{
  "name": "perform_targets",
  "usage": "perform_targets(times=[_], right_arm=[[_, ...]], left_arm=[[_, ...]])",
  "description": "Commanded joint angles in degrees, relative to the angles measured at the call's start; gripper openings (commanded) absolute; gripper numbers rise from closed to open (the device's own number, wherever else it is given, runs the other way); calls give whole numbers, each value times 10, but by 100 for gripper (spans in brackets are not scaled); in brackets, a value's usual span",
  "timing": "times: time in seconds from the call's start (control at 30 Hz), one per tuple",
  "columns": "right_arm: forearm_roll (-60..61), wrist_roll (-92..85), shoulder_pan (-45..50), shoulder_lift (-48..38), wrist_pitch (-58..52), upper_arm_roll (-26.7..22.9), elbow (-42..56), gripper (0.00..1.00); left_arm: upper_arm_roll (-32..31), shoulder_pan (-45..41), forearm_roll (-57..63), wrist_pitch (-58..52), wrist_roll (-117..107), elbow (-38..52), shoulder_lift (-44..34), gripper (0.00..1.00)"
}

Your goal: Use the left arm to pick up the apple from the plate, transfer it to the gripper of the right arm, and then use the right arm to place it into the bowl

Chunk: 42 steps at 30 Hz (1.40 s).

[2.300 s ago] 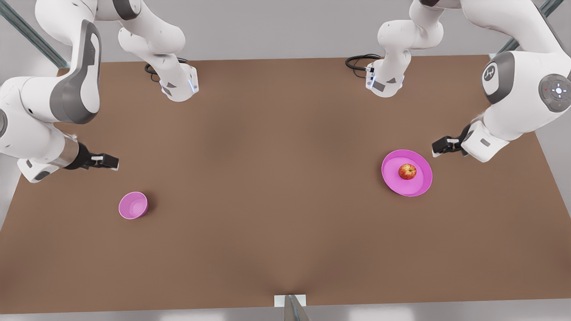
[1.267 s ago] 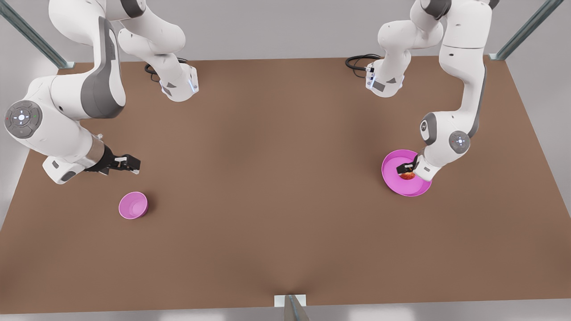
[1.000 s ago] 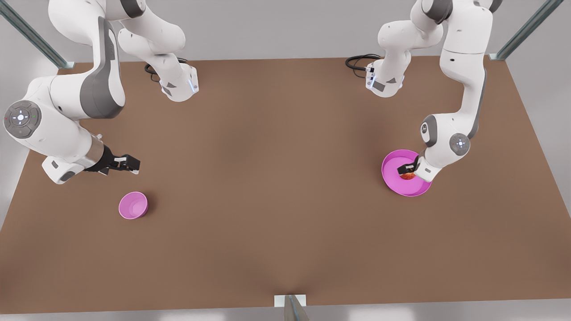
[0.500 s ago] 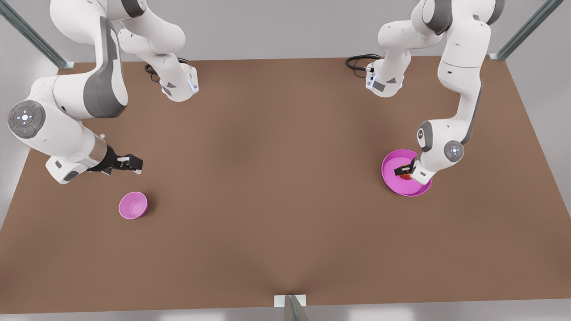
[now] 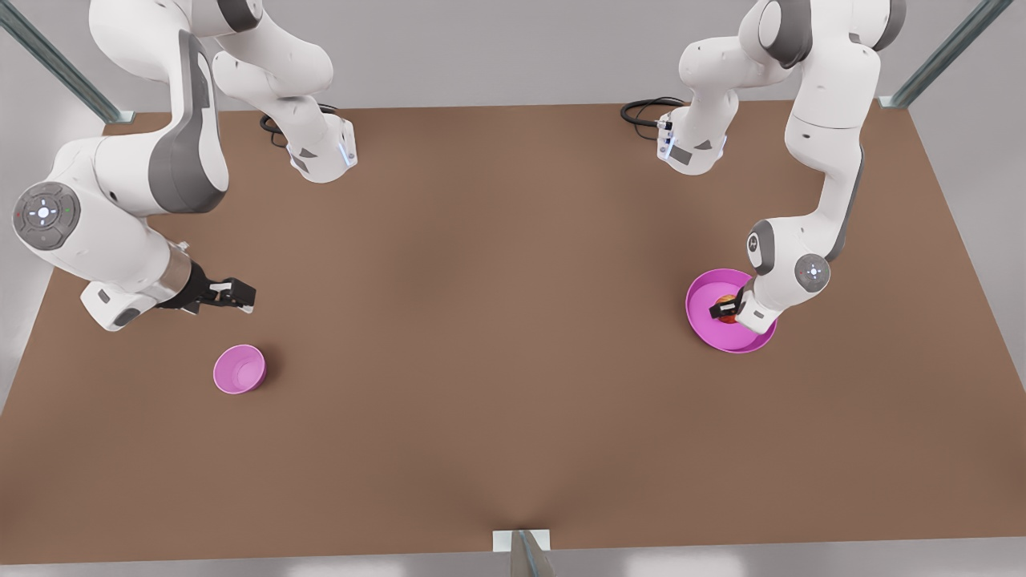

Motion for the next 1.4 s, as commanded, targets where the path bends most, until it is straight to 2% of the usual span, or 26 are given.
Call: perform_targets(times=[0.0,0.23,0.33,0.4,0.43,0.5,0.6,0.73,0.8,0.83,0.93,0.97,1.03,1.07,1.23,1.37], right_arm=[[1,3,1,1,0,0,0,100],[54,6,6,3,-1,1,0,100],[128,5,2,6,-2,1,-1,100],[223,-2,-2,25,16,-1,-1,100],[254,-1,-1,34,35,-1,-1,100],[299,1,6,49,63,0,-2,100],[406,-1,7,62,126,5,-33,100],[578,-67,6,88,197,9,-82,100],[701,-236,-9,90,197,9,-162,100],[725,-267,-9,90,197,9,-175,100],[811,-360,-6,90,198,9,-222,100],[814,-374,-6,97,197,10,-223,100],[878,-458,-4,133,190,11,-227,100],[938,-484,-4,142,182,26,-227,100],[939,-522,-1,166,184,74,-229,100],[937,-564,-8,126,182,100,-279,100]], left_arm=[[0,0,0,3,-3,0,0,80],[0,0,0,5,-3,0,1,79],[-1,-3,0,1,-3,22,-10,76],[-2,-6,1,-24,-3,68,-43,75],[-22,-8,1,-99,-4,140,-45,75],[-77,-10,-4,-130,-5,186,-43,74],[-173,-9,-124,-129,38,245,-14,74],[-203,-18,-421,-127,439,267,13,75],[-240,-18,-597,-134,703,288,69,79],[-264,-19,-666,-135,801,308,95,79],[-327,-20,-723,-135,906,372,145,79],[-333,-38,-752,-135,941,398,168,79],[-333,-74,-797,-133,1026,452,207,79],[-334,-92,-800,-133,1067,488,229,79],[-333,-191,-800,-85,1165,645,333,79],[-332,-212,-801,-50,1198,683,370,79]])
